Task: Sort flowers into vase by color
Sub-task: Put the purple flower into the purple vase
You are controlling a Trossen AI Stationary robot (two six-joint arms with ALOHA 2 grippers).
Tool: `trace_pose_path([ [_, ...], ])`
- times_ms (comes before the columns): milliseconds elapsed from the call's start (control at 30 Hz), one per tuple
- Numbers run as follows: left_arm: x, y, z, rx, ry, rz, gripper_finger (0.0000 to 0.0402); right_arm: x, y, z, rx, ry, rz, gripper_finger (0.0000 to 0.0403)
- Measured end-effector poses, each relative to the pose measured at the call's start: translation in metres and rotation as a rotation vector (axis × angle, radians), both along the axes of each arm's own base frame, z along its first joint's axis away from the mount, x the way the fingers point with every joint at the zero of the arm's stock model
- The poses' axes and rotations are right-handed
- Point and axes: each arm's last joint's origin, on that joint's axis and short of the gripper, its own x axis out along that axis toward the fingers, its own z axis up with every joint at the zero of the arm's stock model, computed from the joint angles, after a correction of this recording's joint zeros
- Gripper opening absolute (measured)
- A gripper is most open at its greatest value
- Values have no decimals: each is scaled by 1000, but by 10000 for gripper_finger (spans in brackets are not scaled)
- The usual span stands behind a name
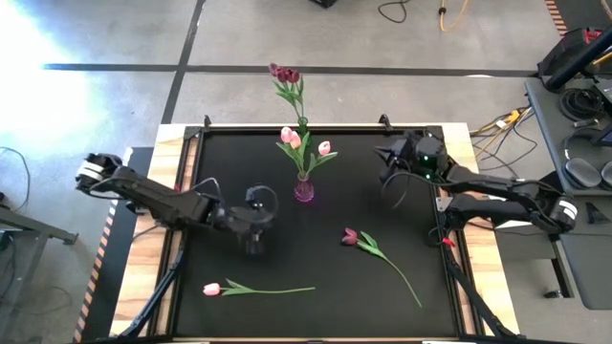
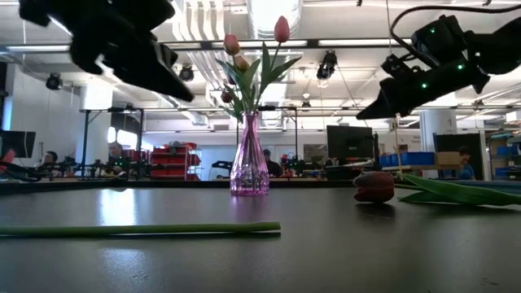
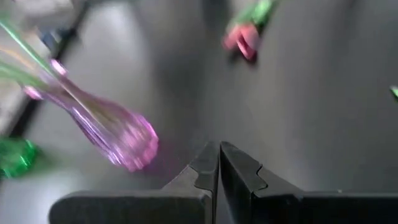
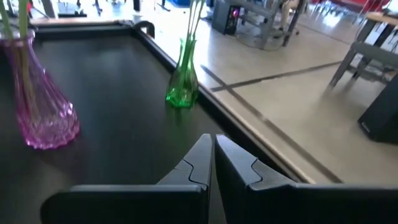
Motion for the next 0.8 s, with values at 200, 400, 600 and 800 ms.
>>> trace_pose_path([
  [200, -1, -29, 4, -85, 199, 29, 1, -3, 2, -8, 0, -3, -1, 13],
  [400, -6, -52, -18, -270, 456, 45, 18, -3, 2, -6, -7, -14, -1, 13],
  [600, -9, -70, -40, -379, 655, 111, 58, -2, 2, -4, -13, -21, -1, 13],
  [800, -5, -89, -55, -482, 834, 81, 105, -2, 2, -4, -14, -21, -1, 13],
])
